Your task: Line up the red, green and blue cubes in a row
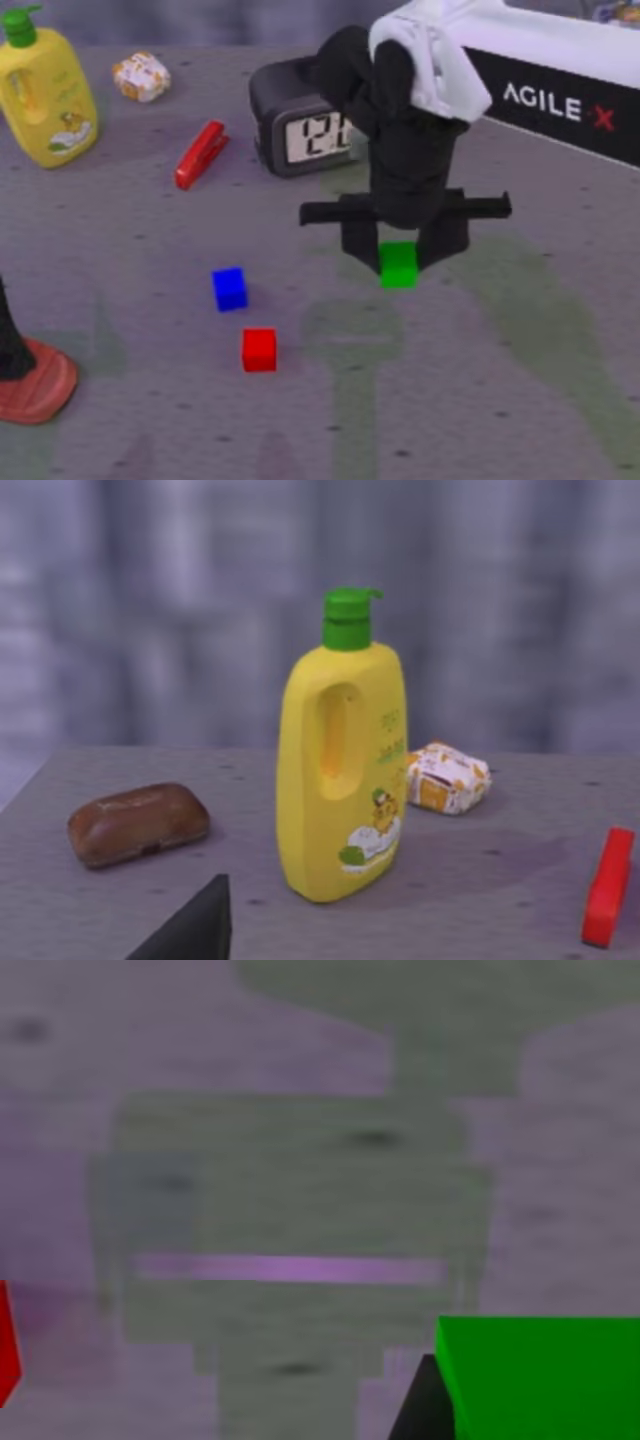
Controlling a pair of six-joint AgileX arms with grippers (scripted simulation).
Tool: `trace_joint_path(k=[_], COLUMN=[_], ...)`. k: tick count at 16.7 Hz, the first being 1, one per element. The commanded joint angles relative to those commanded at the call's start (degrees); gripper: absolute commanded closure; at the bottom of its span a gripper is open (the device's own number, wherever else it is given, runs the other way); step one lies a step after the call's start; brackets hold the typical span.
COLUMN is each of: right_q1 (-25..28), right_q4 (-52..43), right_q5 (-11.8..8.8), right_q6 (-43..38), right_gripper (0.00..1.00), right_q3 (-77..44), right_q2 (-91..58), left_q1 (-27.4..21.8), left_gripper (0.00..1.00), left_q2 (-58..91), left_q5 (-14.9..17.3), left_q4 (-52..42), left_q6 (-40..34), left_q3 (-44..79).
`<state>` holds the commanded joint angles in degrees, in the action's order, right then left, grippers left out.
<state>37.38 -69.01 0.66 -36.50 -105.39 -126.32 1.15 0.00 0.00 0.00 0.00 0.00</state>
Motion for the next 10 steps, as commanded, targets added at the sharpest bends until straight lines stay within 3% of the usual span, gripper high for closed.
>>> trace_joint_path(k=[4,10], right_q1=[7.4,8.0], right_q4=[1.1,1.4], right_q5=[0.2,0.1], right_q6=[-9.0,-9.9], right_gripper=[1.00,1.00], right_q3=[3.8,4.2], right_q2=[3.4,3.5], left_q1=[0.0,0.0], left_gripper=[0.00,0.00], left_q2=[0.0,0.0], left_q5=[0.0,0.0], left_q4=[0.0,0.0], left_q6=[0.0,0.0], left_q3=[0.0,0.0])
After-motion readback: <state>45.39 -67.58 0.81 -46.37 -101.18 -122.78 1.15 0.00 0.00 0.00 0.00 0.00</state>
